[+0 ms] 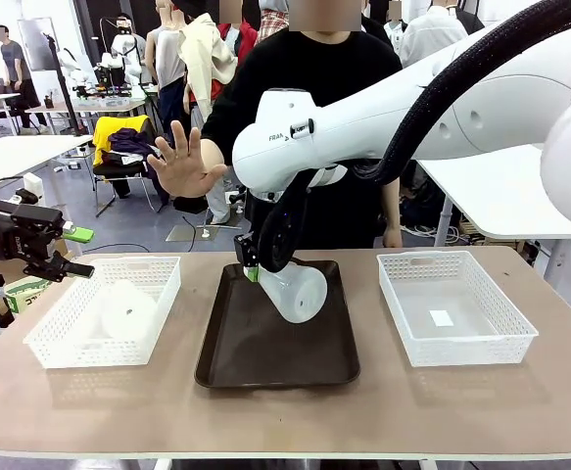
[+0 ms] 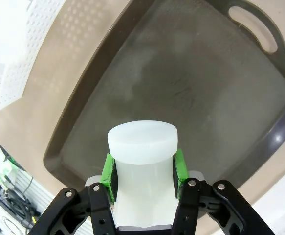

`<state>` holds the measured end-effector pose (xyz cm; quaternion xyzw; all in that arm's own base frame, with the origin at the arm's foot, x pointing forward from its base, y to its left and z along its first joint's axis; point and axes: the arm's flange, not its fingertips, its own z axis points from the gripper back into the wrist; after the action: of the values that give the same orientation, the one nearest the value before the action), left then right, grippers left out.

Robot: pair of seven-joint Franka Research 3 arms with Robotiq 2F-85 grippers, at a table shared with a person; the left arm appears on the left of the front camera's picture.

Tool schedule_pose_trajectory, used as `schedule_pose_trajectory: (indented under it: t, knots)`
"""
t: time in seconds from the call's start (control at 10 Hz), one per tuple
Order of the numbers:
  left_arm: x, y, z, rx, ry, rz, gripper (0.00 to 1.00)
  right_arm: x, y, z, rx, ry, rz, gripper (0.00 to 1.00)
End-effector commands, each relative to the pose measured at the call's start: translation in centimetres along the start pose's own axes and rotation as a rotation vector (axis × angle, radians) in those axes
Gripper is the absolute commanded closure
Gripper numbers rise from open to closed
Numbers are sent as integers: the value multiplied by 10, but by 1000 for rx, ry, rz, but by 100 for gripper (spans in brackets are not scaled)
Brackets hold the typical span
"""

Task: Prepare the laboratory tools.
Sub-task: While moving the picked Big flask to the Handle tray indicated by the person, stop as directed by the person, then place the picked Big flask upright in the Handle tray as instructed by the person.

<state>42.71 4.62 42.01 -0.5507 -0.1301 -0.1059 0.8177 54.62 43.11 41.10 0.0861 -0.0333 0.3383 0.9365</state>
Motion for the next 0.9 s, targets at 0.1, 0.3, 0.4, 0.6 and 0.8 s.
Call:
schedule_pose_trajectory:
  t: [0.1,0.3,0.4,0.6,0.8]
  knots:
    - [0,-1,2,-5,-7,-4,0,-2,0,-1,0,-5,1,100]
    - [0,-1,2,-5,-7,-4,0,-2,0,-1,0,-5,1,100]
    - [0,-1,2,-5,-7,-4,0,-2,0,-1,0,-5,1,100]
    - [0,-1,2,-5,-7,-4,0,-2,0,-1,0,-5,1,100]
    - [0,-1,2,-5,-7,-4,0,-2,0,-1,0,-5,1,100]
